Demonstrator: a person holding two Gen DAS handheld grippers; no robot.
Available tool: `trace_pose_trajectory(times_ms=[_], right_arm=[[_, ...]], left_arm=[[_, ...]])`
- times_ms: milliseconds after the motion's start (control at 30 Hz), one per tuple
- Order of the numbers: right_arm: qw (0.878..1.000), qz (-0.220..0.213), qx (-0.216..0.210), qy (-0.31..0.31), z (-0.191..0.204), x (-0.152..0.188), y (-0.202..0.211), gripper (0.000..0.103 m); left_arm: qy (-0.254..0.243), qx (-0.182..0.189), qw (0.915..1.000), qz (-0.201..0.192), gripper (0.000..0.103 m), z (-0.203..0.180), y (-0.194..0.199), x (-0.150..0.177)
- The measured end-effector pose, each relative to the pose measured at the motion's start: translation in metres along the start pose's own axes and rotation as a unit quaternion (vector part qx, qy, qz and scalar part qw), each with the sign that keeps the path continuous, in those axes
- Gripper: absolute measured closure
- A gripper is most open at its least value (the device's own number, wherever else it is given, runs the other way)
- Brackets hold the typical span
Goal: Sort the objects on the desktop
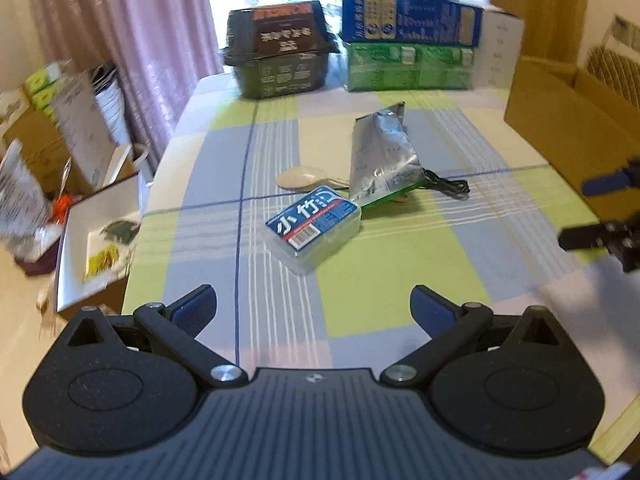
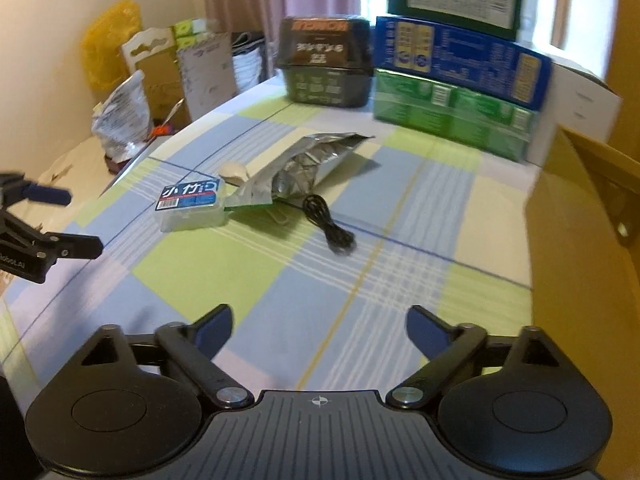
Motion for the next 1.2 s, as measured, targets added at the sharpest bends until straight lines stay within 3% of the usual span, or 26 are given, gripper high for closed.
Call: trace_pose_trajectory(times_ms=[300,633,800,967,1133,1200], right_arm=[[0.999,-0.011,-0.027,0.044,0.005,-0.029,-0.049,0.029],[0.996,-0.011,-0.039,0.082,0.006,-0.05,-0.097,0.039],[0.993,0.004,-0.047,0.104,0.014,-0.052,-0.121,0.051],[0.993,0.013,-0.053,0.109,0.019,-0.053,-0.141,0.055],[0.993,0.008,-0.058,0.099,0.023,-0.055,-0.146,0.061],[0.994,0.008,-0.058,0.092,0.023,-0.055,-0.146,0.075]], left_arm=[[-0.078,0.016,0.9966,0.023,0.009,0.021,-0.054,-0.023],[-0.136,0.07,0.9872,0.045,0.021,0.034,-0.095,-0.04],[-0.13,0.092,0.9862,0.046,0.029,0.038,-0.104,-0.042],[-0.126,0.099,0.9859,0.049,0.039,0.044,-0.11,-0.045],[-0.109,0.103,0.988,0.037,0.041,0.046,-0.11,-0.043],[-0.101,0.101,0.9892,0.033,0.041,0.044,-0.108,-0.042]])
Point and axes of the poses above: each gripper's, at about its wrist camera, not at the fingertips, and y roughly against the way its jaws point, z to its left, x to its underside, the point moved 5 cm from there along -y, roughly the way its jaws point, and after that the axes turned 15 degrees about x, right-handed, at the moved point
